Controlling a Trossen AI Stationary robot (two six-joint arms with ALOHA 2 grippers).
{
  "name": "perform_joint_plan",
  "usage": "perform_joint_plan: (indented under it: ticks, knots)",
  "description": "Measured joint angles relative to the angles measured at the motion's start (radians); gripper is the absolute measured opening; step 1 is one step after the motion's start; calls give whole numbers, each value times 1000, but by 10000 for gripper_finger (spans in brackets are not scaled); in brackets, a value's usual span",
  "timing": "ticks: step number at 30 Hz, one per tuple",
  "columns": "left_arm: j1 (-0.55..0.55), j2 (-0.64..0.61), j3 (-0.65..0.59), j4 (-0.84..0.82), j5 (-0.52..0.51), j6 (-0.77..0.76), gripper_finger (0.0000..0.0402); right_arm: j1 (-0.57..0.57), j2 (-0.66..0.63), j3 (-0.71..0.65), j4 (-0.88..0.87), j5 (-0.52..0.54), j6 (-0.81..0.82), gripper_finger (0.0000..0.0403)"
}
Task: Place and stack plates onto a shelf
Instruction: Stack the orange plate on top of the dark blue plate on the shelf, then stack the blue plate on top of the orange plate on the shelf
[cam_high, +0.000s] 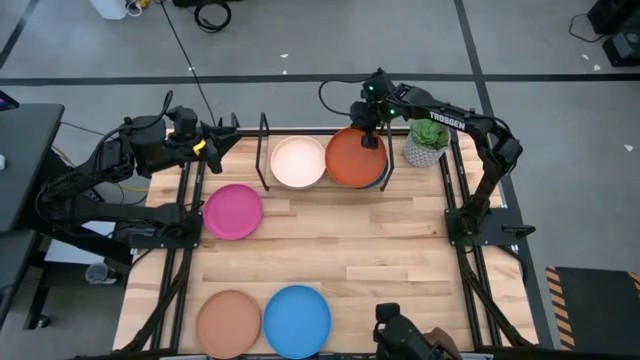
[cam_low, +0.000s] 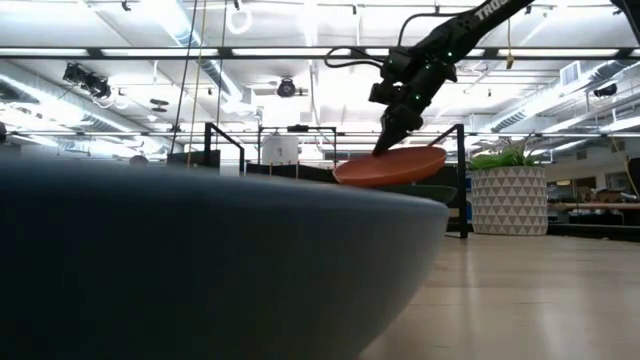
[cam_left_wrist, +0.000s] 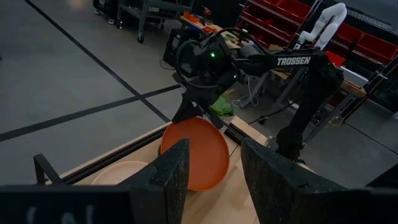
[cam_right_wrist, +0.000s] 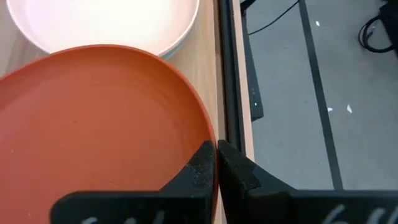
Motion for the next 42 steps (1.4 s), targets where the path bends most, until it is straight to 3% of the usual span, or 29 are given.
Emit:
perform_joint_plan:
  ticks: [7, 19, 24, 35, 42]
  knots:
    - [0, 0, 0, 0, 0, -3, 153, 0, 0, 0, -38, 16, -32, 22]
    - [0, 0, 0, 0, 0, -7, 153, -2, 0, 0, -44, 20, -21, 77]
    - [0, 0, 0, 0, 0, -25, 153, 22, 0, 7, -43, 10, 118, 86]
    - [0, 0, 0, 0, -2, -19, 153, 314, 1, 9, -35, -50, 205, 90]
    - [0, 0, 0, 1, -18, -10, 153, 505, 1, 9, 58, -70, 325, 91]
